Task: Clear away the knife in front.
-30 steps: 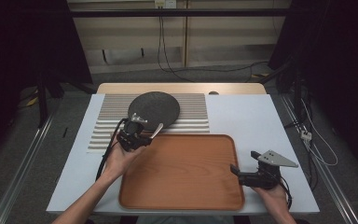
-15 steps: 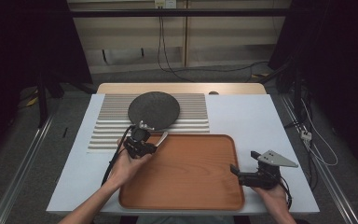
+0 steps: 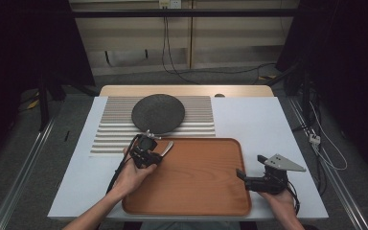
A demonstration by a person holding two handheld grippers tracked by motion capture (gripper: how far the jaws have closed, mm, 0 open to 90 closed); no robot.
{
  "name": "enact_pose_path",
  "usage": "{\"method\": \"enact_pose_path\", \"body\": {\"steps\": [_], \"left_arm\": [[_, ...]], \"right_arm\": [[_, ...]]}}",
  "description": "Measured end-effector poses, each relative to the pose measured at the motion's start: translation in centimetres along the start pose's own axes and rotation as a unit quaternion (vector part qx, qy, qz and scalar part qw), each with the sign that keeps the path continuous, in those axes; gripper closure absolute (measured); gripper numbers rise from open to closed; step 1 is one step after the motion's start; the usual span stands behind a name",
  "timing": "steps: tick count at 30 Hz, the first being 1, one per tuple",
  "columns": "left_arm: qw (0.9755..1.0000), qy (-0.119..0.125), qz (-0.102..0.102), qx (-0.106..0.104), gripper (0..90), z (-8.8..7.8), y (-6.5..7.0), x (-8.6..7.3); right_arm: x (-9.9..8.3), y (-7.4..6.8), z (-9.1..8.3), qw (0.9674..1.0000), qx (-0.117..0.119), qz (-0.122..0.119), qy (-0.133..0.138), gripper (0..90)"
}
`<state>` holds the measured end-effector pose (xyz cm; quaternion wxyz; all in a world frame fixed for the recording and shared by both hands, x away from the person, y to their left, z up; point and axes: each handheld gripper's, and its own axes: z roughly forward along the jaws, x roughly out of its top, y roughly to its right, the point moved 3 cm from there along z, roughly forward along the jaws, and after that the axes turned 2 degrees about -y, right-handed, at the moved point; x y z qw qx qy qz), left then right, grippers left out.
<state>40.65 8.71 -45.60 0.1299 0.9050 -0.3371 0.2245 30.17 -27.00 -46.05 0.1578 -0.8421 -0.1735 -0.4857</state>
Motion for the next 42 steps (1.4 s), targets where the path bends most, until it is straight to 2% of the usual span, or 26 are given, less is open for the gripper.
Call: {"method": "enact_pose_path", "body": {"steps": [8, 13, 14, 23, 25, 27, 29, 30, 32, 34, 36, 40, 42], "left_arm": [[0.9999, 0.007, -0.011, -0.002, 79.5, -0.3, 0.2, -0.6], [1.0, 0.007, -0.002, -0.002, 79.5, -0.4, 0.4, -1.0], [0.9999, 0.009, -0.007, -0.003, 79.5, -0.5, 0.4, -1.0], [0.9995, 0.01, -0.015, -0.025, 79.0, -0.8, 0.3, -1.6], [0.9994, 0.009, -0.013, -0.032, 74.5, -0.8, 0.3, -1.6], [0.9994, 0.01, -0.002, -0.032, 71.8, -0.8, 0.3, -1.6], [0.999, 0.021, 0.015, -0.037, 62.0, -0.9, 0.3, -1.5], [0.9989, 0.029, 0.015, -0.033, 58.9, -0.9, 0.3, -1.5], [0.9986, 0.043, 0.024, -0.021, 47.1, -1.0, 0.3, -1.4], [0.9977, 0.055, 0.039, -0.009, 36.3, -1.1, 0.3, -1.2], [0.9966, 0.067, 0.045, -0.012, 25.8, -1.1, 0.3, -1.0], [0.9953, 0.084, 0.045, -0.016, 15.0, -0.8, 0.2, -0.5], [0.9949, 0.083, 0.051, -0.026, 15.9, -1.0, 0.4, -0.6]], "right_arm": [[0.0, 0.1, -0.1, 1.0, 0.003, 0.001, 0.001, 2.3], [-0.1, 0.0, -0.1, 1.0, 0.003, -0.001, -0.001, 2.3], [-0.1, 0.0, -0.1, 1.0, 0.004, 0.0, -0.002, 2.3], [-0.1, 0.0, -0.3, 1.0, 0.0, 0.0, 0.0, 2.3], [-0.2, 0.0, -0.2, 1.0, 0.001, 0.002, -0.001, 2.3], [-0.2, 0.0, -0.2, 1.0, 0.001, 0.001, 0.0, 2.3], [-0.2, 0.1, -0.3, 1.0, 0.001, 0.002, 0.0, 2.3], [-0.2, 0.2, -0.3, 1.0, 0.001, 0.002, 0.0, 2.3], [-0.2, 0.1, -0.3, 1.0, 0.001, 0.002, 0.0, 2.3], [-0.2, 0.1, -0.3, 1.0, 0.0, 0.0, 0.0, 2.4], [-0.1, 0.1, -0.2, 1.0, 0.0, 0.0, 0.0, 2.4], [-0.1, 0.0, -0.3, 1.0, -0.002, -0.001, -0.001, 2.5], [0.0, -0.1, -0.3, 1.0, -0.002, -0.003, -0.001, 2.5]]}}
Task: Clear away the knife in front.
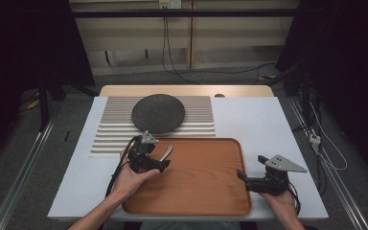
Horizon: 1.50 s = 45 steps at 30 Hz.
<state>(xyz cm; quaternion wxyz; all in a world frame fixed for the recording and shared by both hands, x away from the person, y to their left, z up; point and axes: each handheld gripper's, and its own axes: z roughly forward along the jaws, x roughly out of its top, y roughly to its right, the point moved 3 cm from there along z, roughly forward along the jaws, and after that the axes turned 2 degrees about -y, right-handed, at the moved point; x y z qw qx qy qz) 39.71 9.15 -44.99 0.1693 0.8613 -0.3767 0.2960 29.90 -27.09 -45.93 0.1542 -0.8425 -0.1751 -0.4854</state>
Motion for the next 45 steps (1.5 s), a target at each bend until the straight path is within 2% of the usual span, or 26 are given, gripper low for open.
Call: {"method": "enact_pose_path", "body": {"steps": [1, 2, 3, 5, 7, 9, 11, 12, 15, 18, 21, 23, 26, 27, 29, 35, 44, 45], "left_arm": [[0.9999, 0.013, 0.0, 0.007, 14.8, -0.2, 0.2, 0.0], [0.9995, 0.03, 0.004, 0.002, 13.3, -0.5, 0.4, -0.1], [0.999, 0.04, 0.017, -0.015, 13.9, -0.7, 0.7, -0.1], [0.9983, 0.048, 0.03, -0.016, 27.6, -0.8, 1.3, -0.2], [0.998, 0.042, 0.038, -0.029, 43.1, -0.6, 1.8, -0.3], [0.9978, 0.034, 0.046, -0.032, 49.8, -0.2, 2.4, -0.3], [0.9971, 0.034, 0.056, -0.04, 62.8, 0.2, 2.7, -0.3], [0.997, 0.029, 0.059, -0.042, 65.3, 0.3, 2.7, -0.3], [0.9977, 0.016, 0.054, -0.038, 76.0, 0.9, 2.4, -0.3], [0.9986, 0.003, 0.046, -0.025, 85.6, 1.4, 2.0, -0.4], [0.9987, -0.003, 0.048, -0.017, 88.2, 1.8, 1.6, -0.5], [0.9988, 0.001, 0.05, -0.001, 88.1, 1.8, 1.4, -0.6], [0.999, 0.0, 0.043, -0.009, 88.0, 1.8, 1.1, -0.6], [0.9991, 0.001, 0.043, -0.004, 87.5, 1.8, 1.0, -0.7], [0.999, 0.004, 0.042, -0.014, 86.4, 1.8, 0.8, -0.7], [0.9992, -0.015, 0.034, -0.013, 89.9, 1.6, 0.6, -0.6], [0.9987, -0.025, 0.044, -0.001, 89.8, 1.1, 0.4, -0.8], [0.9985, -0.028, 0.046, 0.011, 89.8, 1.1, 0.4, -0.9]], "right_arm": [[0.0, 0.0, 0.0, 1.0, 0.001, -0.001, 0.0, 2.6], [0.0, -0.1, 0.0, 1.0, 0.001, 0.001, 0.0, 2.6], [0.0, -0.1, 0.0, 1.0, 0.001, 0.0, 0.0, 2.5], [0.1, -0.2, 0.0, 1.0, 0.002, -0.002, 0.001, 2.6], [0.1, -0.4, 0.0, 1.0, 0.003, -0.003, 0.001, 2.6], [0.0, -0.5, -0.2, 1.0, 0.003, -0.004, 0.001, 2.6], [0.0, -0.5, -0.3, 1.0, 0.003, -0.005, 0.002, 2.6], [0.0, -0.4, -0.3, 1.0, 0.003, -0.006, 0.003, 2.6], [0.0, -0.3, -0.3, 1.0, 0.002, -0.002, 0.003, 2.6], [0.0, -0.3, -0.1, 1.0, 0.003, -0.003, 0.002, 2.6], [0.0, -0.4, 0.0, 1.0, 0.004, -0.005, 0.0, 2.6], [0.0, -0.5, -0.1, 1.0, 0.005, -0.005, 0.001, 2.6], [0.0, -0.4, -0.2, 1.0, 0.003, -0.004, 0.001, 2.6], [0.0, -0.3, -0.2, 1.0, 0.003, -0.003, 0.002, 2.6], [0.0, -0.3, -0.1, 1.0, 0.002, -0.002, 0.002, 2.6], [0.0, -0.3, -0.1, 1.0, 0.002, -0.004, 0.002, 2.6], [0.0, -0.3, -0.2, 1.0, 0.002, -0.002, 0.002, 2.6], [0.0, -0.3, -0.2, 1.0, 0.002, -0.002, 0.002, 2.6]]}}
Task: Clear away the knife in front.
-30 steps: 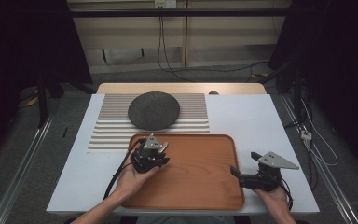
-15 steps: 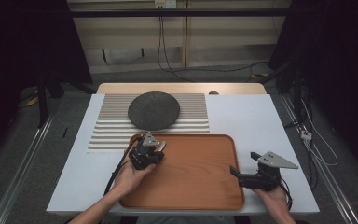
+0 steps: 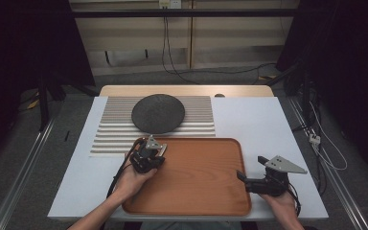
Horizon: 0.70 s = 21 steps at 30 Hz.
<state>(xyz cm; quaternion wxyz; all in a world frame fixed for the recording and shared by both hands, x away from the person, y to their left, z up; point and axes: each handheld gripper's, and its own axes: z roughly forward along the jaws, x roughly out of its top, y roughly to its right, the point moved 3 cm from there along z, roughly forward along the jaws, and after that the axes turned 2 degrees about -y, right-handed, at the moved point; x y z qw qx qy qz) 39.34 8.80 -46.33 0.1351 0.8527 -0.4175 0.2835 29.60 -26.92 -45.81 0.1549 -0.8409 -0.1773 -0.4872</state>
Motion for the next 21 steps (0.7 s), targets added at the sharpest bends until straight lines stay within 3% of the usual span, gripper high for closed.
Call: {"method": "enact_pose_path", "body": {"steps": [2, 21], "left_arm": [[0.9999, 0.001, -0.002, -0.012, 89.8, -0.01, -0.08, -0.03], [0.9999, -0.009, -0.008, -0.004, 90.0, -0.65, -0.74, -0.62]], "right_arm": [[0.01, -0.01, 0.01, 1.0, 0.0, 0.001, 0.0, 2.6], [0.0, 0.01, -0.05, 1.0, 0.0, 0.001, 0.0, 2.6]]}}
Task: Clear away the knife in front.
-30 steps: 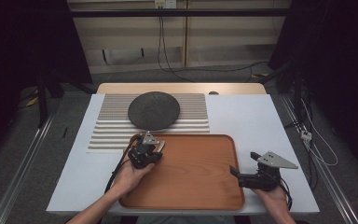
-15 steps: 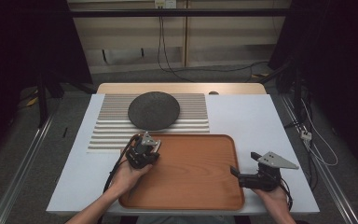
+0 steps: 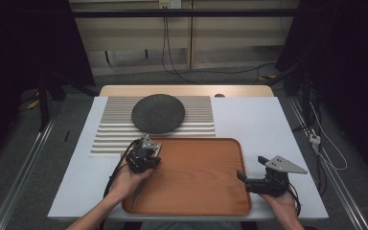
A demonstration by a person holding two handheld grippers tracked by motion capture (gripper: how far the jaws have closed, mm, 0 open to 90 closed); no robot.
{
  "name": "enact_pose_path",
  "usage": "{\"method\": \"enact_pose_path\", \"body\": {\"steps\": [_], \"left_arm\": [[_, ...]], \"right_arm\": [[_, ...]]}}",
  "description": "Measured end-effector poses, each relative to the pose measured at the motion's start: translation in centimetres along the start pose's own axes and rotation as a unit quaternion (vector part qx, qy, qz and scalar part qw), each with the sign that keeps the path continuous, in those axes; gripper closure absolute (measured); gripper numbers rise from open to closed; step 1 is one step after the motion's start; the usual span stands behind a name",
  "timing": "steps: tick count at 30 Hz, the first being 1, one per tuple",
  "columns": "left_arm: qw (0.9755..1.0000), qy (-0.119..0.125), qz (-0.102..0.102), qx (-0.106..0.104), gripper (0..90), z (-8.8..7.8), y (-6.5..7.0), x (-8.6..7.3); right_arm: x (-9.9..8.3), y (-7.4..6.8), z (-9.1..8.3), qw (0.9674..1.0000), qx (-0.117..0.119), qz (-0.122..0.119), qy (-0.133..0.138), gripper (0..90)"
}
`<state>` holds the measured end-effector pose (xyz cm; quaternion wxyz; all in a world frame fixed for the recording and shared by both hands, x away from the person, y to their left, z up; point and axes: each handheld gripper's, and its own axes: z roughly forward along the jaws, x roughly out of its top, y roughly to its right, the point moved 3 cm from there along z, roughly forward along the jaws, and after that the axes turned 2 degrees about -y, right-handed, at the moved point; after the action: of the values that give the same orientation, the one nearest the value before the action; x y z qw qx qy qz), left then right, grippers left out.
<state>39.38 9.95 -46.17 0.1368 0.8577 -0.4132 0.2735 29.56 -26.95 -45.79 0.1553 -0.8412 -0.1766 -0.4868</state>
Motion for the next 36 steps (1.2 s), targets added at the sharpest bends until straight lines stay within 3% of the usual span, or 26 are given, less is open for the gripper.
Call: {"method": "enact_pose_path", "body": {"steps": [16, 27, 28, 30, 36], "left_arm": [[0.9998, -0.011, -0.001, 0.013, 90.0, -0.5, -0.5, -0.4], [0.9996, -0.019, -0.012, 0.015, 90.0, -0.8, -1.2, -0.7], [0.9994, -0.021, -0.013, 0.024, 90.0, -0.9, -1.2, -0.7], [0.9996, -0.023, -0.008, 0.018, 90.0, -1.0, -1.4, -0.9], [0.9995, -0.023, -0.016, 0.015, 90.0, -1.3, -1.8, -1.3]], "right_arm": [[0.0, 0.0, 0.0, 1.0, -0.001, 0.001, 0.0, 2.6], [0.0, 0.1, 0.0, 1.0, -0.002, 0.002, 0.0, 2.6], [0.0, 0.1, 0.0, 1.0, -0.003, 0.002, 0.0, 2.6], [0.0, 0.1, 0.0, 1.0, -0.004, 0.002, -0.001, 2.6], [0.0, 0.1, 0.1, 1.0, -0.005, 0.001, -0.002, 2.6]]}}
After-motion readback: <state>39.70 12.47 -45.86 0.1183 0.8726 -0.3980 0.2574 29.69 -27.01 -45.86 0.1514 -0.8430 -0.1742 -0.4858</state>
